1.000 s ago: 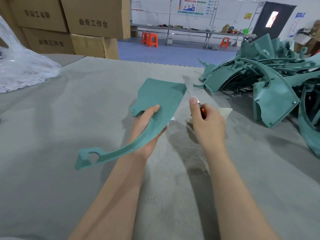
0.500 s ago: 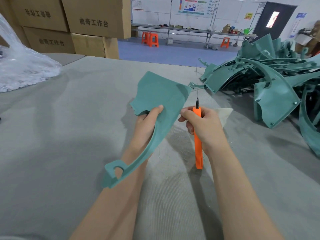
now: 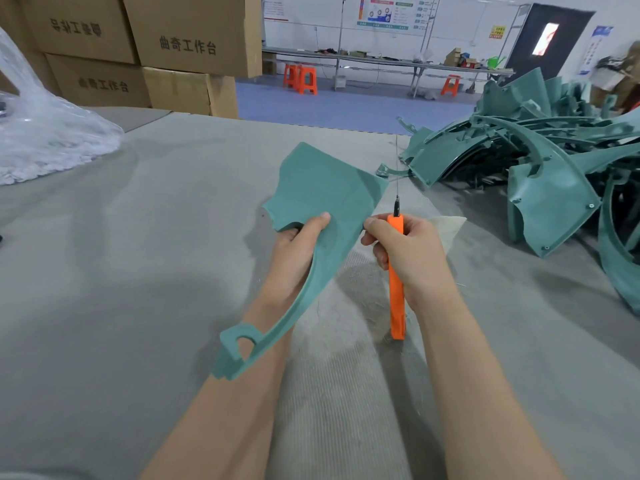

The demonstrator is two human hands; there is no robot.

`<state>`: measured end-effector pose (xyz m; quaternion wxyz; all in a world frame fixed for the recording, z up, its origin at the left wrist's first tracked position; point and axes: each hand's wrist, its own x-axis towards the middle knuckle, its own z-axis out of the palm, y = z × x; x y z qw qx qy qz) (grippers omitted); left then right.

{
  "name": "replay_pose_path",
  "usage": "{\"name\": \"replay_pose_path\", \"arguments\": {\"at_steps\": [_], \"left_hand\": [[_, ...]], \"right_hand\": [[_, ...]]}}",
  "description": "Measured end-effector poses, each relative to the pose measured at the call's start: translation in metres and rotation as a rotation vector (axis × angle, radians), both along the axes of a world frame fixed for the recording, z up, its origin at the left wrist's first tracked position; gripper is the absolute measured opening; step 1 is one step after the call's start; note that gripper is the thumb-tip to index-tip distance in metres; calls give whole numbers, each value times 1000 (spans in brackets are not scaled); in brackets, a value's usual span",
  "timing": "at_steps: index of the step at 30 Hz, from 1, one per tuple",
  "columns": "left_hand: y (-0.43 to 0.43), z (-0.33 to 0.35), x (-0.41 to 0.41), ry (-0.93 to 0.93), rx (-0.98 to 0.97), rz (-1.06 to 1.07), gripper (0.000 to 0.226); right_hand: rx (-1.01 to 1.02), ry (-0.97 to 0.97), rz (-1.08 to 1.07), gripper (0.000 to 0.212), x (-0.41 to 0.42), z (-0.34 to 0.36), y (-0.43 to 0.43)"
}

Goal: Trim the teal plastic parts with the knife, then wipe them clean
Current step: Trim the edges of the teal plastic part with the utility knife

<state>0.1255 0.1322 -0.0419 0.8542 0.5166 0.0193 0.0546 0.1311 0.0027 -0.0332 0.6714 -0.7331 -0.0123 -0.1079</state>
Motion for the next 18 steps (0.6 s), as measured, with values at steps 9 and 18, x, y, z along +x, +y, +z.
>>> {"name": "replay_pose_path", "arguments": {"at_steps": [9,18], "left_hand": [[3,2,0,33,-69,-10,9],[10,-2,1,87,-273,-91,7]], "right_hand": [[-88,19,-250,21,10,-5,-12],[-471,-85,-418,54,8,-15,-9]]}}
